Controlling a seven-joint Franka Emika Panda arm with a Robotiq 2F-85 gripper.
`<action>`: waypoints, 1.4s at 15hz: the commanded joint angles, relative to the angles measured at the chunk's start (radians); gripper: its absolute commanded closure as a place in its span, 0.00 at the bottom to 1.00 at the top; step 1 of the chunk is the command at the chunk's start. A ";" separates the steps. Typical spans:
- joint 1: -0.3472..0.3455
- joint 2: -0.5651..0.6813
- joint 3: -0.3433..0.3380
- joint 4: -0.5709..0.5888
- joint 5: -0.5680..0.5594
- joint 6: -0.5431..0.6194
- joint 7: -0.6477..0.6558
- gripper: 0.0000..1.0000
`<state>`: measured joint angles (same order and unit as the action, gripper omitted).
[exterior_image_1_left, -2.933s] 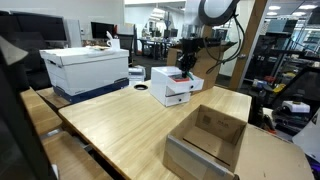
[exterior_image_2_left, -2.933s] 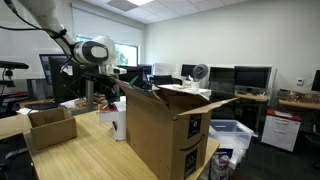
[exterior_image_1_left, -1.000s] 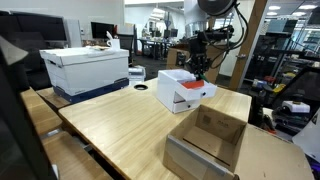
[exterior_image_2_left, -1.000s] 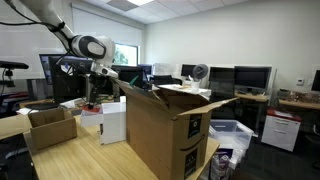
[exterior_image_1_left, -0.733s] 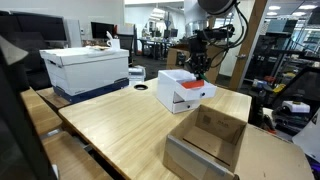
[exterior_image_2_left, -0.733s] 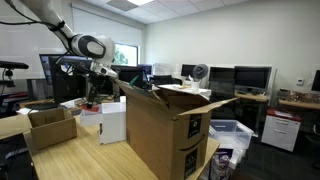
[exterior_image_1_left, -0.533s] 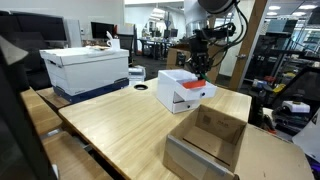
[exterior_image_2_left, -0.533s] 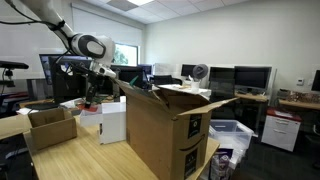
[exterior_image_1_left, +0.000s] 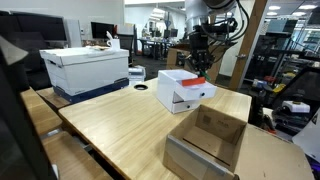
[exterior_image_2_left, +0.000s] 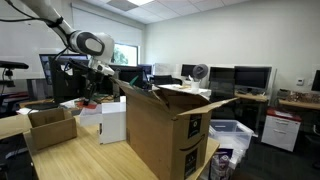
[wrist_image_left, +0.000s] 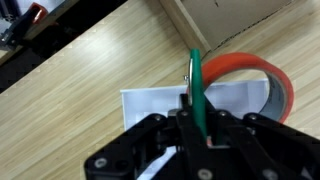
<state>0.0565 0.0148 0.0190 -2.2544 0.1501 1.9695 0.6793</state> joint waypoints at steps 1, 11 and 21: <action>-0.007 -0.039 0.007 -0.019 0.032 0.036 -0.015 0.95; -0.005 -0.106 0.014 -0.086 -0.018 0.207 -0.140 0.95; -0.005 -0.265 0.042 -0.240 -0.022 0.328 -0.283 0.95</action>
<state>0.0565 -0.1633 0.0481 -2.4139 0.1401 2.2581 0.4549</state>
